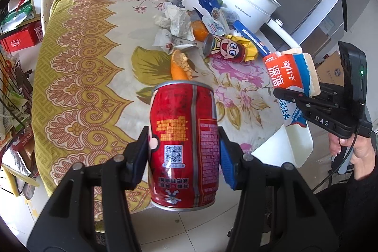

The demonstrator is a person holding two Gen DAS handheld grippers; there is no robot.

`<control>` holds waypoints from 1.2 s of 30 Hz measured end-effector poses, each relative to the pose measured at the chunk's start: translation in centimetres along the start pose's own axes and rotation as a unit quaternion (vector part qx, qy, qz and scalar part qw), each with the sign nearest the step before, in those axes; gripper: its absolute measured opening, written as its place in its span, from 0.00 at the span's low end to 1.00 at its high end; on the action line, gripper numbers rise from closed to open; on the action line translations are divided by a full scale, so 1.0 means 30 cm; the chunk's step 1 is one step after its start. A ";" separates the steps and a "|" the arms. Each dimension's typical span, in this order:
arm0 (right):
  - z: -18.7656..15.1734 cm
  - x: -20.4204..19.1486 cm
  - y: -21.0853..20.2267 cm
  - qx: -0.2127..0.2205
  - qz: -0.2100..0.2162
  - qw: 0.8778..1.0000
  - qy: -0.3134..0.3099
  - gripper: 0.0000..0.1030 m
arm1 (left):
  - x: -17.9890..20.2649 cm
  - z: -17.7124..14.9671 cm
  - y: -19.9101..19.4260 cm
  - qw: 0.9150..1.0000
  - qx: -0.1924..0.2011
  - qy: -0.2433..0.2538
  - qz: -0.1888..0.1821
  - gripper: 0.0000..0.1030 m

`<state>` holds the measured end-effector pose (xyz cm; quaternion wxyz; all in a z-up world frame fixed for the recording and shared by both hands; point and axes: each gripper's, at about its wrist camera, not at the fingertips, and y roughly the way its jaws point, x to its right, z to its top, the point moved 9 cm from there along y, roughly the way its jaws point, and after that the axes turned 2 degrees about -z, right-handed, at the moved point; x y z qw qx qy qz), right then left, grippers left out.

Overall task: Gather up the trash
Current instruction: 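Carry the can and box over the white bin and open the right tool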

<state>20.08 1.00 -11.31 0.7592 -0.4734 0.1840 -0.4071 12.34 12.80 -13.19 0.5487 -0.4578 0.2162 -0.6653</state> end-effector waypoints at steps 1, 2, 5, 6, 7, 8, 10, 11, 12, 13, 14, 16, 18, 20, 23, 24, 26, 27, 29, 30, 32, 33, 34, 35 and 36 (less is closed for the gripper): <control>-0.012 0.011 -0.014 0.001 -0.001 1.000 0.008 0.14 | 0.019 0.002 0.003 1.000 0.000 0.004 -0.003 0.53; -0.033 0.028 -0.031 0.003 -0.002 1.000 0.017 0.14 | 0.039 0.004 0.005 1.000 0.000 0.008 -0.006 0.53; -0.099 0.080 -0.070 0.001 -0.009 0.999 0.046 0.14 | 0.112 0.012 0.019 1.000 0.000 0.022 -0.018 0.53; -0.121 0.096 -0.082 -0.001 -0.012 0.998 0.058 0.14 | 0.140 0.013 0.027 0.999 -0.001 0.028 -0.022 0.53; -0.144 0.118 -0.094 -0.004 -0.014 0.997 0.071 0.14 | 0.167 0.013 0.034 0.999 -0.002 0.034 -0.026 0.53; -0.170 0.141 -0.107 -0.007 -0.015 0.996 0.084 0.14 | 0.195 0.013 0.042 0.999 -0.004 0.040 -0.030 0.53; -0.216 0.181 -0.129 -0.012 -0.019 0.994 0.107 0.14 | 0.255 0.009 0.062 0.998 -0.008 0.054 -0.038 0.53; -0.243 0.206 -0.143 -0.014 -0.021 0.993 0.118 0.14 | 0.286 0.008 0.075 0.997 -0.011 0.061 -0.042 0.53; -0.267 0.230 -0.155 -0.016 -0.023 0.991 0.127 0.14 | 0.317 0.005 0.089 0.997 -0.015 0.067 -0.046 0.53; -0.291 0.252 -0.167 -0.017 -0.025 0.990 0.137 0.14 | 0.349 0.001 0.104 0.996 -0.019 0.074 -0.050 0.53; -0.321 0.281 -0.179 -0.020 -0.027 0.988 0.149 0.14 | 0.380 -0.003 0.120 0.995 -0.023 0.080 -0.054 0.53; -0.375 0.335 -0.199 -0.024 -0.031 0.985 0.170 0.14 | 0.444 -0.014 0.154 0.993 -0.032 0.093 -0.063 0.53; -0.436 0.393 -0.217 -0.029 -0.037 0.980 0.193 0.14 | 0.505 -0.030 0.183 0.991 -0.041 0.105 -0.071 0.53; -0.494 0.445 -0.231 -0.034 -0.037 0.975 0.215 0.14 | 0.571 -0.046 0.213 0.989 -0.050 0.120 -0.078 0.53; -0.589 0.526 -0.248 -0.044 -0.045 0.968 0.244 0.14 | 0.660 -0.075 0.256 0.984 -0.061 0.143 -0.085 0.53; -0.625 0.554 -0.253 -0.047 -0.048 0.965 0.253 0.14 | 0.685 -0.083 0.274 0.983 -0.066 0.150 -0.087 0.53; -0.690 0.600 -0.260 -0.054 -0.052 0.960 0.271 0.14 | 0.741 -0.106 0.309 0.979 -0.075 0.162 -0.093 0.53; -0.718 0.619 -0.261 -0.057 -0.053 0.958 0.278 0.14 | 0.772 -0.118 0.327 0.978 -0.080 0.169 -0.096 0.53; -0.783 0.661 -0.265 -0.064 -0.057 0.952 0.294 0.14 | 0.828 -0.135 0.361 0.974 -0.087 0.180 -0.105 0.53; -0.811 0.681 -0.265 -0.066 -0.057 0.949 0.303 0.14 | 0.863 -0.145 0.381 0.972 -0.090 0.185 -0.111 0.53; -0.866 0.717 -0.266 -0.069 -0.055 0.943 0.322 0.14 | 0.921 -0.160 0.413 0.969 -0.096 0.194 -0.123 0.53; -0.890 0.736 -0.263 -0.071 -0.054 0.939 0.332 0.14 | 0.951 -0.169 0.427 0.966 -0.099 0.199 -0.129 0.53; -0.910 0.752 -0.259 -0.073 -0.054 0.936 0.340 0.14 | 0.979 -0.177 0.443 0.965 -0.101 0.203 -0.134 0.53; -0.924 0.764 -0.255 -0.074 -0.052 0.933 0.348 0.14 | 1.005 -0.185 0.461 0.963 -0.103 0.207 -0.139 0.53; -0.934 0.775 -0.248 -0.074 -0.049 0.930 0.356 0.14 | 1.027 -0.192 0.477 0.962 -0.106 0.209 -0.143 0.53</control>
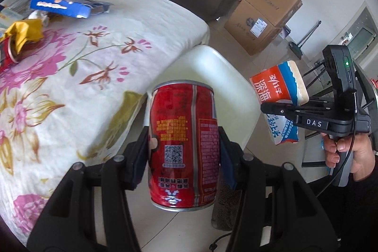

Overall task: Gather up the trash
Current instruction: 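Carry the can and box over the white bin and open the right tool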

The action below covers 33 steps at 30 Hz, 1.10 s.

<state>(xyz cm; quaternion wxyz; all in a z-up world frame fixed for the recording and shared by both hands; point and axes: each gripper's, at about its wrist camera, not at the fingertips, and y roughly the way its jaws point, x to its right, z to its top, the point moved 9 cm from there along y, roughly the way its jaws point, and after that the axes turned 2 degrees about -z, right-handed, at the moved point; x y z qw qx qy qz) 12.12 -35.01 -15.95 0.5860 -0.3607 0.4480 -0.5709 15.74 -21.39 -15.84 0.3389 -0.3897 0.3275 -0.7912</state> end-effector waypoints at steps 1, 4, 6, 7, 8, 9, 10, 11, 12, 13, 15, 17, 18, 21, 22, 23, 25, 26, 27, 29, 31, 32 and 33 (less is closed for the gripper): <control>0.001 0.013 0.010 -0.002 0.002 1.000 0.007 0.14 | 0.012 0.004 0.023 1.000 -0.002 0.002 -0.003 0.53; 0.005 0.046 0.034 -0.004 0.006 1.000 0.019 0.15 | 0.038 0.007 0.074 1.000 -0.010 0.001 -0.009 0.53; 0.015 0.058 0.045 -0.003 0.011 1.000 0.024 0.15 | 0.044 0.012 0.096 1.000 -0.012 0.000 -0.009 0.53; 0.022 0.060 0.048 -0.002 0.014 1.000 0.025 0.15 | 0.046 0.014 0.105 1.000 -0.013 -0.001 -0.009 0.53; 0.030 0.062 0.050 0.000 0.015 1.000 0.027 0.15 | 0.046 0.015 0.112 1.000 -0.014 -0.002 -0.010 0.53; 0.039 0.063 0.054 0.002 0.017 0.999 0.028 0.15 | 0.045 0.017 0.119 1.000 -0.014 -0.003 -0.010 0.53; 0.045 0.063 0.056 0.003 0.020 0.999 0.029 0.15 | 0.043 0.016 0.122 1.000 -0.014 -0.004 -0.010 0.53; 0.051 0.060 0.059 0.004 0.024 0.999 0.030 0.15 | 0.042 0.016 0.126 1.000 -0.014 -0.005 -0.010 0.53; 0.058 0.056 0.062 0.005 0.027 0.999 0.032 0.18 | 0.037 0.018 0.130 1.000 -0.015 -0.006 -0.010 0.53; 0.063 0.055 0.062 0.006 0.025 0.999 0.035 0.19 | 0.037 0.019 0.135 1.000 -0.017 -0.008 -0.011 0.53; 0.078 0.049 0.064 0.006 0.025 0.999 0.039 0.20 | 0.034 0.019 0.144 1.000 -0.018 -0.009 -0.011 0.53; 0.084 0.046 0.060 0.007 0.028 0.999 0.041 0.36 | 0.033 0.018 0.149 1.000 -0.020 -0.010 -0.010 0.53; 0.087 0.049 0.055 0.009 0.026 0.999 0.043 0.45 | 0.027 0.012 0.144 1.000 -0.020 -0.010 -0.011 0.53; 0.091 0.060 0.042 0.016 0.022 0.998 0.048 0.60 | 0.029 0.015 0.152 1.000 -0.021 -0.010 -0.011 0.53; 0.090 0.065 0.040 0.016 0.019 0.999 0.048 0.60 | 0.032 0.015 0.153 1.000 -0.021 -0.010 -0.012 0.53; 0.089 0.071 0.038 0.016 0.017 0.999 0.049 0.60 | 0.036 0.015 0.156 1.000 -0.020 -0.008 -0.013 0.53; 0.085 0.086 0.035 0.015 0.011 0.998 0.052 0.60 | 0.044 0.016 0.161 1.000 -0.020 -0.004 -0.015 0.53; 0.082 0.093 0.035 0.013 0.008 0.998 0.054 0.61 | 0.047 0.017 0.162 1.000 -0.020 -0.002 -0.015 0.53; 0.081 0.099 0.035 0.011 0.005 0.998 0.056 0.61 | 0.050 0.015 0.163 1.000 -0.019 0.001 -0.016 0.53; 0.074 0.114 0.035 0.007 -0.003 0.998 0.060 0.61 | 0.051 0.009 0.168 1.000 -0.021 0.004 -0.018 0.53; 0.069 0.130 0.031 0.006 -0.010 0.998 0.063 0.61 | 0.047 0.001 0.173 1.000 -0.023 0.007 -0.017 0.53; 0.068 0.139 0.027 0.007 -0.014 0.998 0.064 0.62 | 0.043 -0.001 0.175 1.000 -0.024 0.008 -0.016 0.53; 0.066 0.148 0.023 0.008 -0.020 0.998 0.063 0.62 | 0.040 -0.002 0.174 1.000 -0.024 0.007 -0.016 0.53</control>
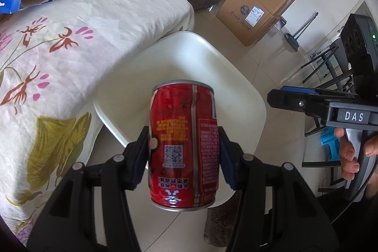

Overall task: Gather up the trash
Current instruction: 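Open the left tool to drop the red can into the white bin, then move both tools back over the table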

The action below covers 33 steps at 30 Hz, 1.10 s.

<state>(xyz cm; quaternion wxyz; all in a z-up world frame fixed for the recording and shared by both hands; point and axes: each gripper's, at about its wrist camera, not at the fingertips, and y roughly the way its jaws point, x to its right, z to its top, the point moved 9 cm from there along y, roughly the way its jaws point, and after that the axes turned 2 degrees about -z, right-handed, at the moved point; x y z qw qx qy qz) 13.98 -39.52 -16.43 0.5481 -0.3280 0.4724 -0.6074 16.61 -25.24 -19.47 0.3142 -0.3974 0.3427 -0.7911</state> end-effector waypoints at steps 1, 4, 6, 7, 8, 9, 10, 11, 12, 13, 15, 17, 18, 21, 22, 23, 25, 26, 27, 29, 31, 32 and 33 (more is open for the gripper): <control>-0.001 0.008 -0.003 0.002 -0.005 1.000 -0.001 0.63 | -0.002 0.001 -0.001 1.000 0.000 0.000 0.000 0.53; -0.006 0.029 -0.011 0.004 -0.020 1.000 -0.003 0.64 | -0.017 0.002 -0.011 1.000 0.001 -0.002 0.003 0.58; -0.009 0.038 -0.013 0.002 -0.022 1.000 -0.001 0.64 | -0.030 0.008 -0.028 1.000 0.006 -0.008 0.008 0.67; -0.011 0.041 -0.014 0.002 -0.023 1.000 0.000 0.65 | -0.037 0.010 -0.039 1.000 0.009 -0.010 0.010 0.70; -0.012 0.043 -0.016 0.001 -0.024 1.000 0.001 0.65 | -0.041 0.012 -0.052 1.000 0.012 -0.010 0.010 0.70; -0.011 0.043 -0.018 0.001 -0.024 1.000 0.002 0.65 | -0.043 0.013 -0.058 1.000 0.012 -0.010 0.011 0.70; -0.012 0.043 -0.020 0.002 -0.024 1.000 0.002 0.65 | -0.047 0.013 -0.068 1.000 0.013 -0.010 0.012 0.71; -0.012 0.043 -0.022 0.002 -0.024 1.000 0.002 0.65 | -0.051 0.012 -0.078 1.000 0.015 -0.011 0.013 0.71; -0.011 0.041 -0.024 0.003 -0.025 1.000 0.001 0.65 | -0.055 0.015 -0.084 1.000 0.016 -0.012 0.014 0.72; -0.011 0.038 -0.027 0.004 -0.025 1.000 0.001 0.65 | -0.059 0.015 -0.092 1.000 0.017 -0.013 0.016 0.72; -0.009 0.031 -0.031 0.005 -0.026 1.000 -0.001 0.66 | -0.074 0.013 -0.107 1.000 0.019 -0.016 0.019 0.73; -0.008 0.024 -0.034 0.006 -0.027 1.000 -0.001 0.66 | -0.087 0.013 -0.125 0.999 0.022 -0.019 0.022 0.73; -0.007 0.020 -0.036 0.006 -0.026 1.000 -0.001 0.66 | -0.092 0.016 -0.132 0.999 0.024 -0.021 0.024 0.73; -0.001 0.002 -0.046 0.009 -0.024 1.000 -0.003 0.66 | -0.106 0.020 -0.162 0.999 0.030 -0.023 0.030 0.74; 0.003 -0.006 -0.050 0.010 -0.023 1.000 -0.004 0.66 | -0.113 0.021 -0.176 0.999 0.033 -0.023 0.033 0.74; 0.008 -0.016 -0.056 0.012 -0.022 1.000 -0.005 0.66 | -0.119 0.022 -0.189 0.998 0.035 -0.023 0.035 0.74; 0.023 -0.037 -0.067 0.015 -0.021 1.000 -0.007 0.67 | -0.134 0.026 -0.219 0.998 0.043 -0.025 0.041 0.77; 0.031 -0.049 -0.074 0.018 -0.019 1.000 -0.009 0.67 | -0.144 0.027 -0.238 0.998 0.047 -0.027 0.045 0.77; 0.040 -0.065 -0.081 0.020 -0.018 1.000 -0.011 0.67 | -0.152 0.028 -0.255 0.997 0.051 -0.029 0.048 0.78; 0.060 -0.103 -0.097 0.026 -0.013 0.999 -0.017 0.68 | -0.176 0.025 -0.288 0.996 0.058 -0.035 0.055 0.79; 0.082 -0.147 -0.112 0.032 -0.010 0.999 -0.026 0.69 | -0.204 0.022 -0.324 0.995 0.066 -0.041 0.063 0.80; 0.093 -0.171 -0.120 0.036 -0.008 0.999 -0.032 0.69 | -0.220 0.018 -0.341 0.994 0.069 -0.045 0.068 0.80; 0.105 -0.200 -0.129 0.040 -0.006 0.998 -0.040 0.70 | -0.240 0.014 -0.363 0.993 0.073 -0.049 0.073 0.80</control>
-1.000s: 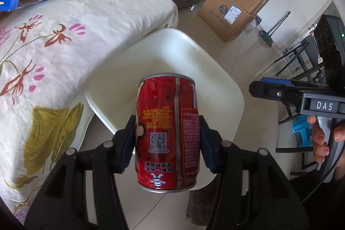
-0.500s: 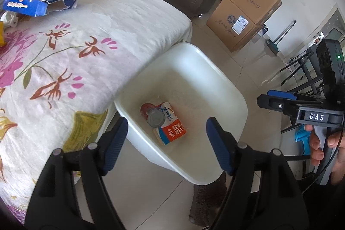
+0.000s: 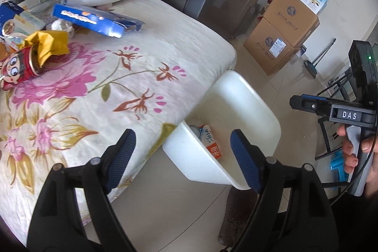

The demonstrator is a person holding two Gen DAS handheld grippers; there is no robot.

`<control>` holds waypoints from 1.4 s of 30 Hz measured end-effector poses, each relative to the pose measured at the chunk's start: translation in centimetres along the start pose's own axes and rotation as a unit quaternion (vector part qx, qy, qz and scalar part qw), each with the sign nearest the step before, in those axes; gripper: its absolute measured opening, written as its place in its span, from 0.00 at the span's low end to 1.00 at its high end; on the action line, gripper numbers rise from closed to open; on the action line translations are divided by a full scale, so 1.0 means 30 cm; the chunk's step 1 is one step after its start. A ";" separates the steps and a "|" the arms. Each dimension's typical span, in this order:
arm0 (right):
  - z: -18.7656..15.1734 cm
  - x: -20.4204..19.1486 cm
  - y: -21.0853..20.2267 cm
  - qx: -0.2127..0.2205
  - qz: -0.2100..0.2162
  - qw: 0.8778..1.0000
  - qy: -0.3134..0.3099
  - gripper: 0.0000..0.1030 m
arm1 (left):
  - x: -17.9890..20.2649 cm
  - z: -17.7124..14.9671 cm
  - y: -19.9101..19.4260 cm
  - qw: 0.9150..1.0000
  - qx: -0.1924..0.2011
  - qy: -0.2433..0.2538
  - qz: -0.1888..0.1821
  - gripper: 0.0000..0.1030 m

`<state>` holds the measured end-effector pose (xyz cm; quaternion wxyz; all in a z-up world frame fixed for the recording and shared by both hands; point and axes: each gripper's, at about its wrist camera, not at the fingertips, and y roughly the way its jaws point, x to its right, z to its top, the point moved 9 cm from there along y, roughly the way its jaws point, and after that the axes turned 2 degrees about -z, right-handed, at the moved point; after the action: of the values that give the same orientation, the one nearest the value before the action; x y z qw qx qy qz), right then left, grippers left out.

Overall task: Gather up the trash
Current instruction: 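Move both tools back over the table, then grasp the orange peel with the left tool and lift it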

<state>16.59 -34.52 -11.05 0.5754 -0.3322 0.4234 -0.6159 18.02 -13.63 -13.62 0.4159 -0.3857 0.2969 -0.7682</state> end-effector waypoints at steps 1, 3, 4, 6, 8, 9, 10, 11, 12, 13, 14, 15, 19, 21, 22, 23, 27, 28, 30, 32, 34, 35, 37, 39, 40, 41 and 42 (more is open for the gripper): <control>0.014 -0.028 -0.007 0.004 0.002 1.000 -0.006 0.70 | -0.021 0.002 -0.018 1.000 0.003 -0.004 0.005 0.80; 0.040 -0.080 -0.017 0.012 0.007 1.000 -0.019 0.71 | -0.065 0.004 -0.055 1.000 0.010 -0.013 0.015 0.81; 0.052 -0.107 -0.021 0.015 0.009 1.000 -0.024 0.72 | -0.086 0.004 -0.072 1.000 0.013 -0.017 0.021 0.82; 0.069 -0.159 -0.024 0.019 0.015 0.999 -0.032 0.73 | -0.129 0.005 -0.110 0.999 0.020 -0.025 0.033 0.84; 0.081 -0.206 -0.021 0.021 0.021 0.999 -0.038 0.74 | -0.178 0.001 -0.151 0.998 0.027 -0.035 0.047 0.86; 0.088 -0.232 -0.019 0.021 0.024 0.999 -0.042 0.74 | -0.199 -0.002 -0.168 0.997 0.030 -0.039 0.053 0.90; 0.093 -0.259 -0.016 0.021 0.027 0.998 -0.045 0.74 | -0.222 -0.005 -0.187 0.997 0.033 -0.044 0.061 0.94; 0.097 -0.282 -0.013 0.021 0.029 0.998 -0.049 0.74 | -0.243 -0.009 -0.203 0.996 0.036 -0.047 0.066 0.95; 0.102 -0.308 -0.009 0.022 0.031 0.998 -0.052 0.74 | -0.266 -0.014 -0.224 0.995 0.039 -0.050 0.073 0.95; 0.106 -0.333 -0.006 0.022 0.032 0.998 -0.055 0.75 | -0.286 -0.018 -0.238 0.994 0.040 -0.054 0.080 0.96; 0.110 -0.358 -0.003 0.023 0.034 0.997 -0.058 0.75 | -0.305 -0.023 -0.252 0.994 0.041 -0.058 0.088 0.97; 0.113 -0.379 0.000 0.024 0.036 0.997 -0.059 0.75 | -0.327 -0.030 -0.266 0.993 0.042 -0.062 0.097 0.99; 0.126 -0.463 0.016 0.027 0.040 0.997 -0.064 0.77 | -0.409 -0.054 -0.313 0.988 0.046 -0.077 0.124 0.99; 0.131 -0.498 0.022 0.029 0.039 0.997 -0.067 0.77 | -0.457 -0.071 -0.341 0.986 0.047 -0.085 0.136 0.99; 0.133 -0.514 0.026 0.030 0.039 0.996 -0.069 0.78 | -0.477 -0.077 -0.351 0.985 0.047 -0.088 0.143 0.99; 0.135 -0.530 0.029 0.031 0.038 0.996 -0.071 0.79 | -0.498 -0.081 -0.362 0.983 0.048 -0.091 0.151 0.99; 0.140 -0.599 0.053 0.035 0.030 0.995 -0.090 0.82 | -0.591 -0.100 -0.422 0.976 0.050 -0.103 0.183 0.99; 0.140 -0.613 0.059 0.035 0.027 0.995 -0.095 0.82 | -0.617 -0.103 -0.439 0.975 0.051 -0.105 0.191 0.99; 0.137 -0.644 0.072 0.035 0.021 0.993 -0.107 0.83 | -0.675 -0.104 -0.471 0.971 0.055 -0.113 0.203 0.99; 0.136 -0.673 0.087 0.034 0.019 0.992 -0.117 0.83 | -0.733 -0.101 -0.495 0.968 0.058 -0.120 0.211 0.99; 0.137 -0.704 0.102 0.032 0.019 0.991 -0.125 0.83 | -0.779 -0.100 -0.504 0.967 0.060 -0.126 0.214 0.99; 0.136 -0.719 0.110 0.030 0.020 0.991 -0.128 0.83 | -0.801 -0.100 -0.502 0.967 0.058 -0.130 0.213 0.99; 0.135 -0.747 0.131 0.026 0.021 0.990 -0.134 0.83 | -0.841 -0.105 -0.485 0.966 0.052 -0.141 0.211 0.99; 0.134 -0.767 0.148 0.021 0.021 0.990 -0.137 0.83 | -0.867 -0.107 -0.462 0.965 0.054 -0.155 0.204 0.99; 0.132 -0.777 0.157 0.019 0.021 0.990 -0.138 0.83 | -0.873 -0.105 -0.447 0.965 0.055 -0.160 0.199 0.99; 0.133 -0.786 0.166 0.017 0.021 0.990 -0.138 0.83 | -0.875 -0.103 -0.434 0.965 0.056 -0.165 0.195 0.99; 0.133 -0.793 0.175 0.014 0.022 0.990 -0.137 0.83 | -0.876 -0.098 -0.416 0.966 0.056 -0.168 0.191 0.99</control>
<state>25.20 -11.42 -12.26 0.6459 -0.3960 0.3387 -0.5580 19.81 15.55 -14.56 0.6196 -0.4213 0.2480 -0.6141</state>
